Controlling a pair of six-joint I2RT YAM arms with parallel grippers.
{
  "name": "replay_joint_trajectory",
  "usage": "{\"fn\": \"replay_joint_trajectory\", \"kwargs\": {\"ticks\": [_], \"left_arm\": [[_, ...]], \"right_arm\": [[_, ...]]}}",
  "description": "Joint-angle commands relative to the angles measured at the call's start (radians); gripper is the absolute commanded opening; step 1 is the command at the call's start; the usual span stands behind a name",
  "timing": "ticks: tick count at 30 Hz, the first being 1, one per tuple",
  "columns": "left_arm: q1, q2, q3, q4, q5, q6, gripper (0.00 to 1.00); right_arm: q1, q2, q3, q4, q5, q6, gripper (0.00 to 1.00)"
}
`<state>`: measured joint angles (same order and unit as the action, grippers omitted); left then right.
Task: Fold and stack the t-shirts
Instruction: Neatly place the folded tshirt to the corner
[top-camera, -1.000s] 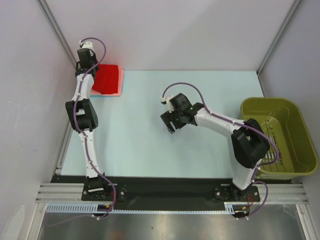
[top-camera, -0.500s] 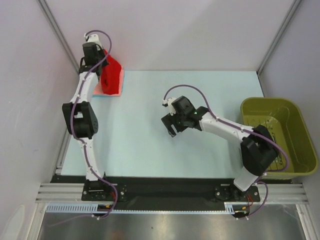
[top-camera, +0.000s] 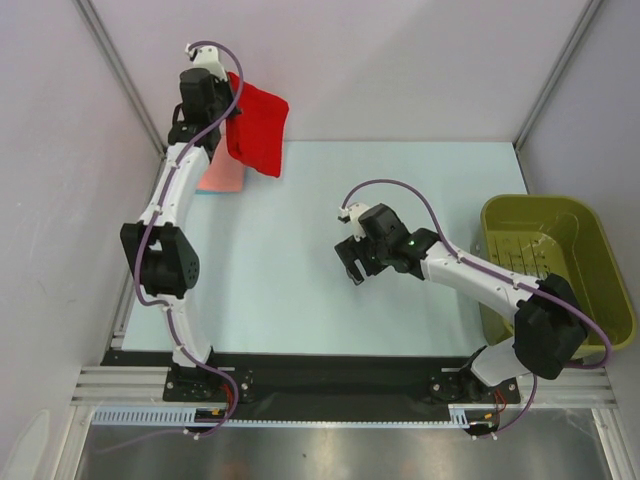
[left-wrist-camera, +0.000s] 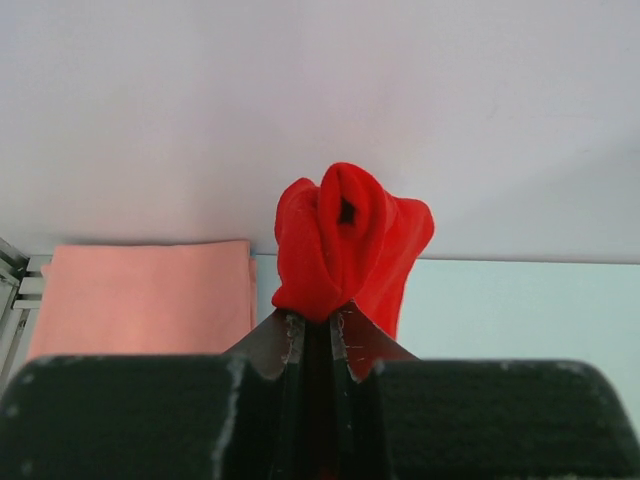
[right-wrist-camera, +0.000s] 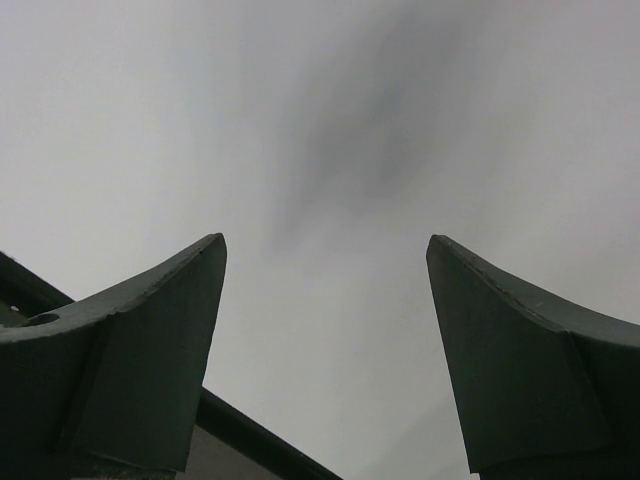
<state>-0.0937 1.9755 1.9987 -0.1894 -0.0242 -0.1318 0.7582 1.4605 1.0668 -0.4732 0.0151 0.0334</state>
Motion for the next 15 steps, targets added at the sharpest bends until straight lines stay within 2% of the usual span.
{"fn": "replay_joint_trajectory", "kwargs": {"ticks": [1, 15], "left_arm": [[0.006, -0.052, -0.003, 0.036, -0.019, -0.006, 0.0], [0.005, 0.031, 0.011, 0.05, 0.004, -0.011, 0.0]], "right_arm": [[0.009, -0.04, -0.001, 0.033, 0.017, 0.01, 0.86], [0.009, 0.012, 0.019, 0.045, 0.014, 0.005, 0.87]]}}
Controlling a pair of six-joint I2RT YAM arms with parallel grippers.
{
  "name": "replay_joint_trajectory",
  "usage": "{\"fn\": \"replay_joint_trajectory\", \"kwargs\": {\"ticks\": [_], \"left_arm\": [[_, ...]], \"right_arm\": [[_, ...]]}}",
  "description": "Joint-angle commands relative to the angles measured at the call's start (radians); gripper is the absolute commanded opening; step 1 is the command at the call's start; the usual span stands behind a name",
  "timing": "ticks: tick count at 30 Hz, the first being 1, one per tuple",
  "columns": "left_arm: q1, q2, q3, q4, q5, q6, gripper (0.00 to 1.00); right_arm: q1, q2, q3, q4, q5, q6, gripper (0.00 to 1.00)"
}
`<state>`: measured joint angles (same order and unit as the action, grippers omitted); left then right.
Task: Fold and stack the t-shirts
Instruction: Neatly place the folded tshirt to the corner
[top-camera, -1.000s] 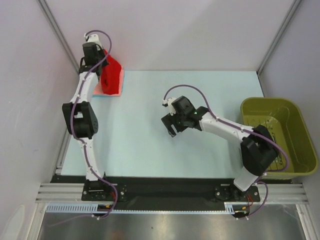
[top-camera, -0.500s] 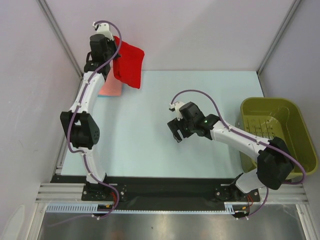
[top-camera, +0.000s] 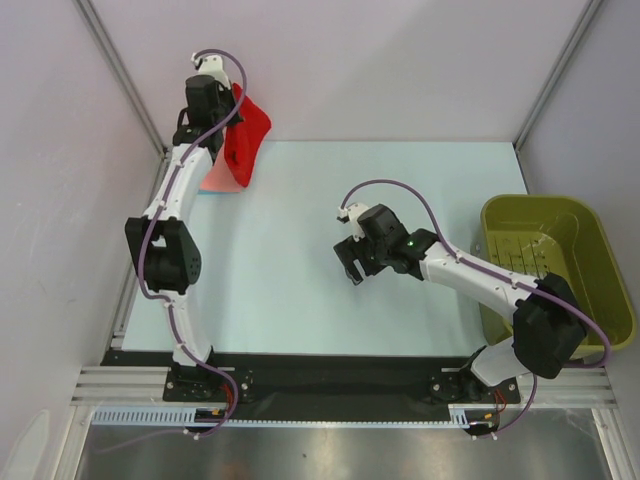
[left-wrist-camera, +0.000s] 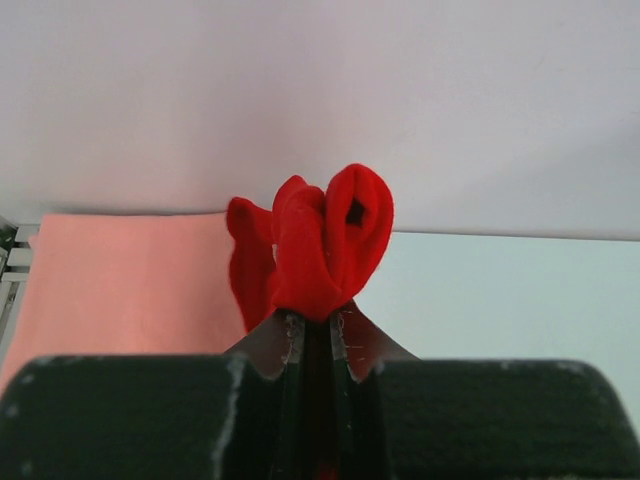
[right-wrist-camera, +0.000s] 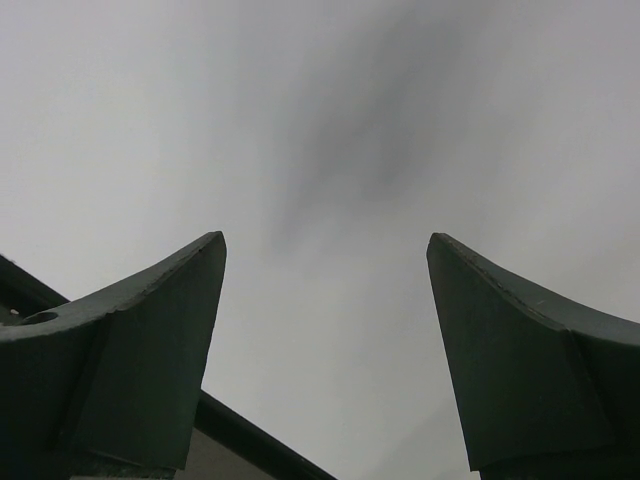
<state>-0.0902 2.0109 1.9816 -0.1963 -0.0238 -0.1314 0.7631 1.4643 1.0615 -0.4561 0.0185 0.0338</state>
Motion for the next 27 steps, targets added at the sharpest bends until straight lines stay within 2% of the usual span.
{"fn": "replay_joint_trajectory", "kwargs": {"ticks": [1, 16, 27], "left_arm": [[0.001, -0.003, 0.031, 0.057, 0.007, -0.017, 0.01], [-0.005, 0.02, 0.017, 0.06, 0.005, 0.009, 0.0], [0.049, 0.069, 0.057, 0.058, 0.013, 0.042, 0.0]], "right_arm": [[0.004, 0.01, 0.025, 0.028, 0.011, 0.003, 0.87], [-0.002, 0.04, 0.035, 0.039, 0.003, 0.0, 0.87], [-0.004, 0.106, 0.087, 0.036, -0.006, -0.005, 0.87]]}}
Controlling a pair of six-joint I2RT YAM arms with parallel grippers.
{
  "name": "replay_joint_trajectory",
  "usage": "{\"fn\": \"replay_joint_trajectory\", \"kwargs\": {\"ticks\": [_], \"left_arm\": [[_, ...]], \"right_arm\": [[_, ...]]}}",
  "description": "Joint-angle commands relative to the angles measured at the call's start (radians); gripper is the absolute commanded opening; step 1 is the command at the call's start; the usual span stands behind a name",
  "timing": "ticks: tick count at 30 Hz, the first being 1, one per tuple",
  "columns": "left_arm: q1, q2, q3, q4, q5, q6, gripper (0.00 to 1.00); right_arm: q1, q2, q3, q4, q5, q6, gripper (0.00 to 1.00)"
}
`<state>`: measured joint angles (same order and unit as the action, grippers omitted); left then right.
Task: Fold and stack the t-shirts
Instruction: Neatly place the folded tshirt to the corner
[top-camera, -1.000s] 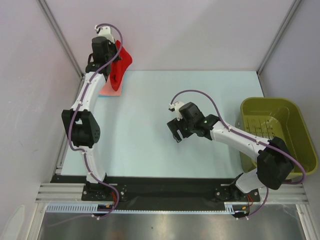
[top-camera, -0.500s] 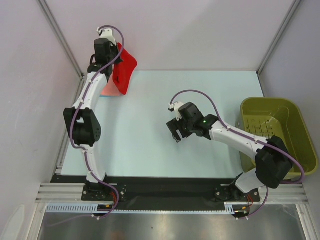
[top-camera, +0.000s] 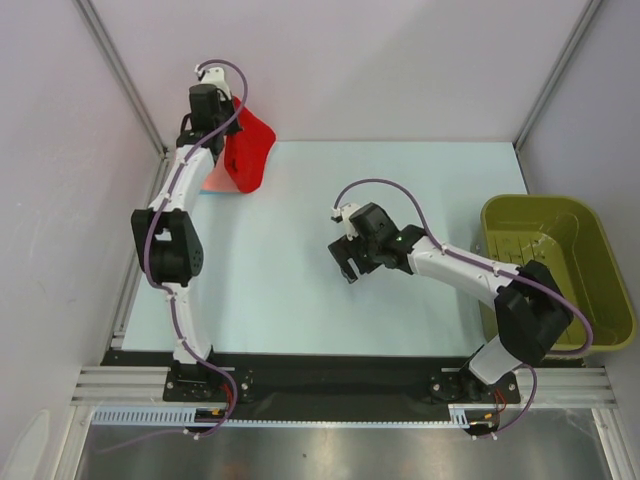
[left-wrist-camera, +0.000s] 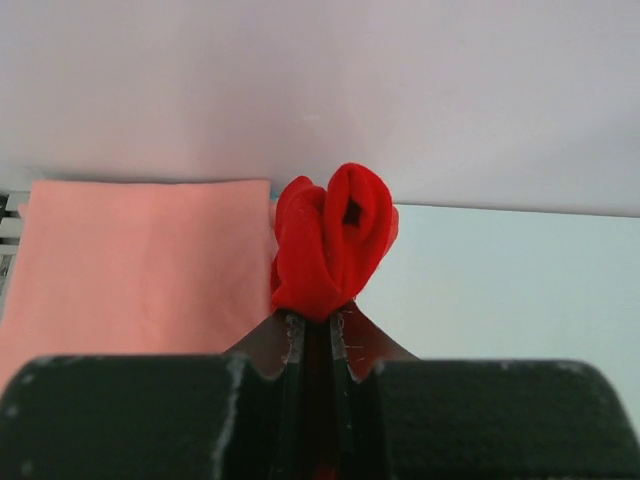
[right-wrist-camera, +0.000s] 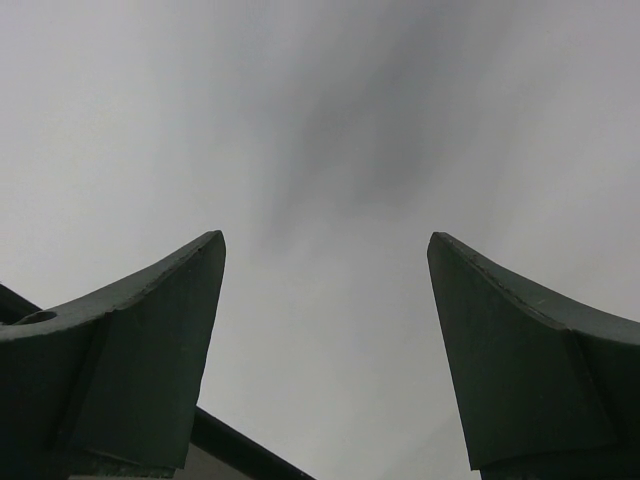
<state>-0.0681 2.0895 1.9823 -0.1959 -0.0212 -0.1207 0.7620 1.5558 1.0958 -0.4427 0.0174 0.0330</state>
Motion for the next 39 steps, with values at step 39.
{"fn": "replay_joint_trajectory", "kwargs": {"ticks": [39], "left_arm": [[0.229, 0.291, 0.319, 0.072, 0.127, 0.098, 0.0]], "right_arm": [[-0.02, 0.273, 0.272, -0.017, -0.059, -0.021, 0.87]]}}
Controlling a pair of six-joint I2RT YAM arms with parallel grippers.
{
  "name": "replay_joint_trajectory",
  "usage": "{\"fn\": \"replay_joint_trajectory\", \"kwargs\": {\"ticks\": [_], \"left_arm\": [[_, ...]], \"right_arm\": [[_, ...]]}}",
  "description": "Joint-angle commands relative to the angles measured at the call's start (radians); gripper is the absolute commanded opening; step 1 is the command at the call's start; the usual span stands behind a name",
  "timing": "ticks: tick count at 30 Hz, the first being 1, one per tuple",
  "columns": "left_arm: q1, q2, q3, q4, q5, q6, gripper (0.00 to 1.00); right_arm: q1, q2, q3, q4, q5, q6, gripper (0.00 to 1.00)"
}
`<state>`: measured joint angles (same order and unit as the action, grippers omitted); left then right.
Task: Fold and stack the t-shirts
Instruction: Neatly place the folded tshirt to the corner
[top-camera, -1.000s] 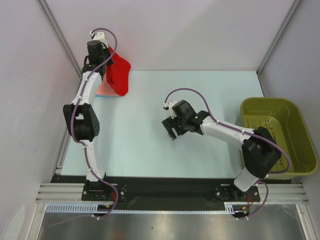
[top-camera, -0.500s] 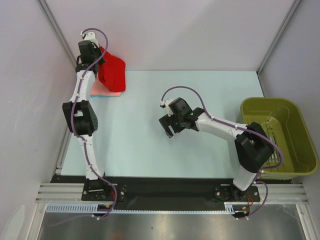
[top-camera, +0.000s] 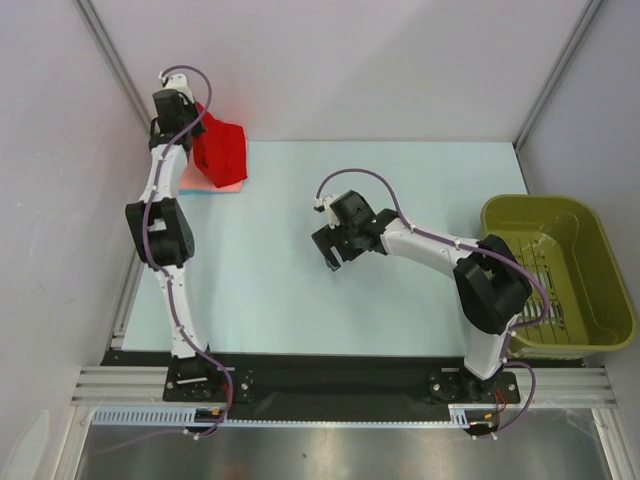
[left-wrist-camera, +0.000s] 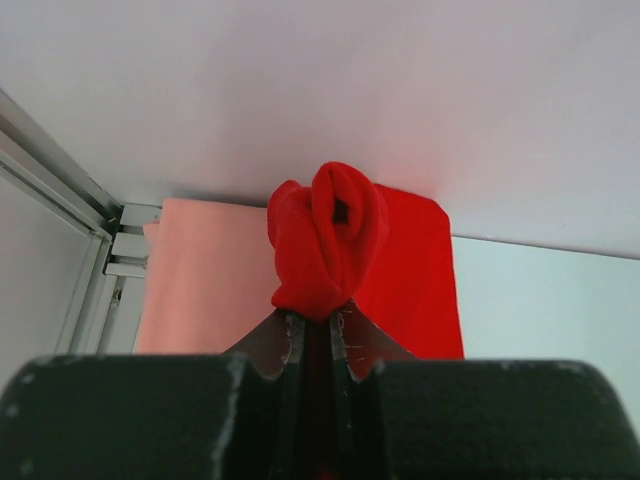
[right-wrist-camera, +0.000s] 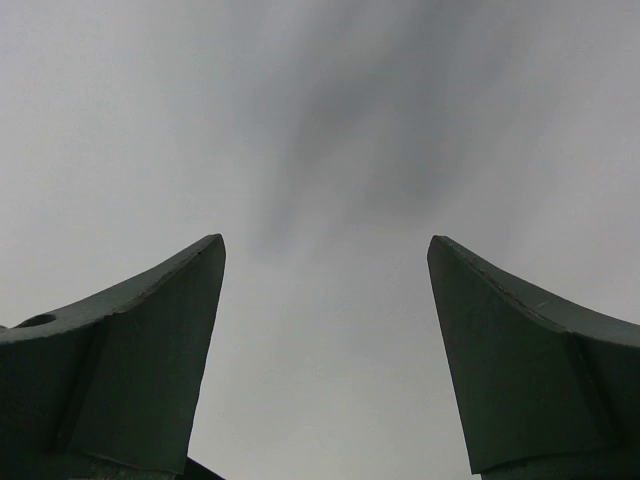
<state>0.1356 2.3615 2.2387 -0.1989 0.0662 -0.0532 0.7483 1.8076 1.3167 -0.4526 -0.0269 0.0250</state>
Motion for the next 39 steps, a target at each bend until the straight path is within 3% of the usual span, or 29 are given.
{"fn": "replay_joint_trajectory", "kwargs": {"ticks": [1, 8, 16, 17, 19, 20, 23, 26, 32, 35, 39], "left_arm": [[0.033, 0.028, 0.071, 0.078, 0.043, 0.032, 0.0], [0.05, 0.108, 0.136, 0.09, 0.047, 0.046, 0.0], [0.07, 0.154, 0.174, 0.134, -0.098, 0.05, 0.01], [0.071, 0.171, 0.183, 0.144, -0.121, 0.05, 0.09], [0.075, 0.188, 0.205, 0.159, -0.199, 0.085, 0.28], [0.075, 0.193, 0.203, 0.173, -0.221, 0.096, 0.45], [0.07, 0.196, 0.223, 0.156, -0.351, 0.119, 0.6], [0.056, 0.16, 0.226, 0.136, -0.35, 0.128, 0.71], [0.004, 0.05, 0.182, 0.055, -0.332, 0.076, 0.79], [-0.021, -0.019, 0.124, -0.008, -0.273, -0.017, 0.8], [-0.08, -0.142, -0.072, -0.03, -0.159, -0.111, 0.81]], "right_arm": [[-0.006, 0.025, 0.055, -0.011, -0.015, -0.014, 0.87], [-0.018, 0.053, 0.064, -0.014, -0.027, -0.005, 0.88], [-0.033, 0.065, 0.067, -0.015, -0.044, 0.01, 0.88], [-0.04, 0.064, 0.064, -0.015, -0.05, 0.012, 1.0], [-0.046, 0.059, 0.055, -0.011, -0.064, 0.021, 1.0], [-0.049, 0.056, 0.05, -0.009, -0.07, 0.026, 1.0], [-0.052, 0.039, 0.029, -0.006, -0.074, 0.03, 1.0], [-0.056, 0.013, -0.005, 0.009, -0.077, 0.045, 1.0], [-0.056, -0.071, -0.043, 0.025, -0.065, 0.043, 1.0], [-0.061, -0.144, -0.08, 0.031, -0.053, 0.047, 1.0], [-0.09, -0.284, -0.184, 0.087, -0.091, 0.113, 1.0]]}}
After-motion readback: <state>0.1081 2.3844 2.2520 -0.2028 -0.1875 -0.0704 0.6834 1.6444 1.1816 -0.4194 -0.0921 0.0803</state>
